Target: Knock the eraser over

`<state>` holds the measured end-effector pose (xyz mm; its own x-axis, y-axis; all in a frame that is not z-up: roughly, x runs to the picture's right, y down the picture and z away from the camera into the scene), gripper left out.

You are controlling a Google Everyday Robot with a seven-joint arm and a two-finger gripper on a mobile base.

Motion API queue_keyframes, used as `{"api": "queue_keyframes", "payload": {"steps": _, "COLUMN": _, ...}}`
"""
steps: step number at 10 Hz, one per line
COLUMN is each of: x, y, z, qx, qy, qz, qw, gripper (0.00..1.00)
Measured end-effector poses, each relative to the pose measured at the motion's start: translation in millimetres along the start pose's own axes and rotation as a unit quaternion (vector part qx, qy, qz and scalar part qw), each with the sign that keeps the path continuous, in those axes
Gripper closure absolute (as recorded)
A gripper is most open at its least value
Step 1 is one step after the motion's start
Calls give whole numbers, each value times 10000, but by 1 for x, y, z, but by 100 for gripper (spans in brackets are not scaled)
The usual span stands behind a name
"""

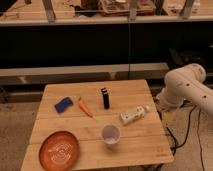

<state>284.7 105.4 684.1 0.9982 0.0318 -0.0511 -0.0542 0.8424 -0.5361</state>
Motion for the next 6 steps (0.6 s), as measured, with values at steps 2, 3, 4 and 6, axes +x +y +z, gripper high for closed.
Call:
{"api": "queue_keyframes", "payload": {"steps": 2, "x": 1, "y": -5, "z": -1, "qx": 54, "qy": -8, "qz": 12, "qw": 10000, "gripper": 20}}
{"api": "queue_keyframes", "payload": {"steps": 3, "x": 2, "y": -14, "z": -1, "qx": 128, "qy": 0, "qz": -2, "qw": 9999, "gripper": 20}}
{"api": "queue_keyframes", "payload": {"steps": 4, "x": -1, "y": -28, "z": -2, "qx": 210, "qy": -19, "qz": -30, "qw": 9998, "gripper": 20}}
{"api": "queue_keyframes", "payload": {"steps": 6, "x": -1, "y": -35, "z": -3, "qx": 285, "qy": -26, "qz": -46, "qw": 9996, "gripper": 20}}
